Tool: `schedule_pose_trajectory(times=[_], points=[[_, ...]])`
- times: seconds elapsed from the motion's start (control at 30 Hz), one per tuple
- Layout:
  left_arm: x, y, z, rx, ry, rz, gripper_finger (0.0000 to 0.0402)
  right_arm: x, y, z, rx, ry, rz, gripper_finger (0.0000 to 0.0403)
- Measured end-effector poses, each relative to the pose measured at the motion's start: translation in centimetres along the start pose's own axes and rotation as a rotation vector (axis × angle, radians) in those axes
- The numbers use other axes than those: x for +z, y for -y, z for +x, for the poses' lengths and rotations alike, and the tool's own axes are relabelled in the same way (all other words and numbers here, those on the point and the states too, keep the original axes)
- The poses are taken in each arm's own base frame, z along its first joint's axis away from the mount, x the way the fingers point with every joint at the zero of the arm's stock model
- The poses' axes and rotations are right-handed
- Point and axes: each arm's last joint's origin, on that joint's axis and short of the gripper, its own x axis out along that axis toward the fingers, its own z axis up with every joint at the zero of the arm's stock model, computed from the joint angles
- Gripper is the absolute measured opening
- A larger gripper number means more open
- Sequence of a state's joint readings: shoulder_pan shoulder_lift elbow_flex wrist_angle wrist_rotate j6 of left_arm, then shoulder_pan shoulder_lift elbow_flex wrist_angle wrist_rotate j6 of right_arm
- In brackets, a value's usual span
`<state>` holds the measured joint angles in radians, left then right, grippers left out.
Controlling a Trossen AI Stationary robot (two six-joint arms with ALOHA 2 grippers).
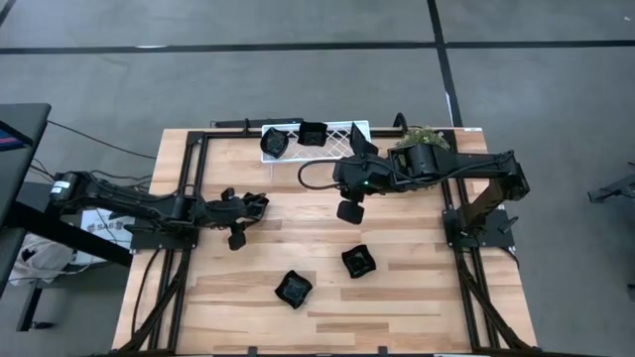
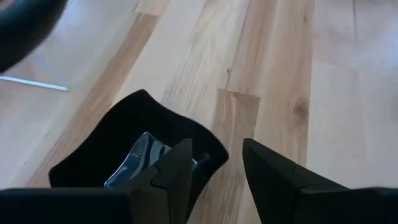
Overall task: Pick & Place Mini shaped plates
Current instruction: Stack the black distorted square plate on top of the black distorted square plate on the shelf
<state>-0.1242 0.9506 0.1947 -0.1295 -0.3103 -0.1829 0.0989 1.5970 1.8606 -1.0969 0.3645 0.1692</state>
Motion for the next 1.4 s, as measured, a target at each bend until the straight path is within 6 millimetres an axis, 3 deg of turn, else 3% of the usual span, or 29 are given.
schedule_pose_trajectory(times=[0.47,0.93,1.4], points=[[-0.1,0.1,0.9,0.074,-0.053,-0.035,0.0170,-0.1,-0.4,-0.1,0.009,-0.001,-0.003,0.0082],[0.0,0.6,2.5,0.090,-0.149,0.001,0.0166,-0.3,-0.3,-0.1,0.005,-0.022,-0.011,0.0082],[0.4,0.6,2.1,0.081,-0.107,-0.012,0.0165,-0.4,-0.3,-0.1,0.003,-0.033,-0.017,0.0082]])
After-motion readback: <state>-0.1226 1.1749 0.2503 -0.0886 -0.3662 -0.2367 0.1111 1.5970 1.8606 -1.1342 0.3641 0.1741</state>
